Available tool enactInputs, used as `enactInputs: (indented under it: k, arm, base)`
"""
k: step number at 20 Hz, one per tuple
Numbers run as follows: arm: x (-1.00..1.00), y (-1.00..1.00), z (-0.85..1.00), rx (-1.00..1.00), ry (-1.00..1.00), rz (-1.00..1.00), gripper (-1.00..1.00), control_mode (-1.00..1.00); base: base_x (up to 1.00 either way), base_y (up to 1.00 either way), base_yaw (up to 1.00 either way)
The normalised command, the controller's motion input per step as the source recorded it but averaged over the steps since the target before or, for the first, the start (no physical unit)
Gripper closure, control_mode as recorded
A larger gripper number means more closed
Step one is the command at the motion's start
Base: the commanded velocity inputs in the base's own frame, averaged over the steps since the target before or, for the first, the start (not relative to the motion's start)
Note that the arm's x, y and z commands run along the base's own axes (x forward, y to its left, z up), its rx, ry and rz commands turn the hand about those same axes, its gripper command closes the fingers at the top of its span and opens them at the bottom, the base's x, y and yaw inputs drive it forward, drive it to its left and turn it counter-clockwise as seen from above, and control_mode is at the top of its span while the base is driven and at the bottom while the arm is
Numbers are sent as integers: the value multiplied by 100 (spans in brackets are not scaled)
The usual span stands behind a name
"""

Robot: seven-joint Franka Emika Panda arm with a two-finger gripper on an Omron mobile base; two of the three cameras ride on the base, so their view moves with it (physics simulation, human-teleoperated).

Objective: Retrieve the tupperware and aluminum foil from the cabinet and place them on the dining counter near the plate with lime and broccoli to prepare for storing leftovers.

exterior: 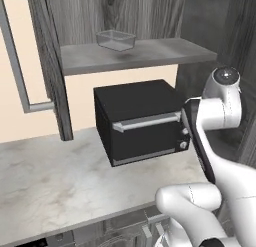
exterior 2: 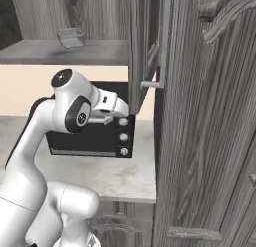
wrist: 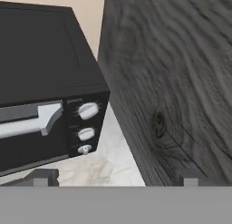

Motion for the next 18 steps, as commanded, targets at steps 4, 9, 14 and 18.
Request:
enactInputs:
  k: [4, 9, 14, 18]
  arm:
    - [-27, 41, 25, -13, -25, 0, -100, -100]
    - [-56, 47, 58, -16, -37, 6, -100, -100]
    - [-25, 37, 77, -11, -26, 6, -100, -100]
    - [-26, 54, 95, -6, -23, 6, -100, -100]
  base:
    - [-3, 21, -1]
    - [0, 0, 0]
    - [0, 0, 0]
    - [0, 0, 0]
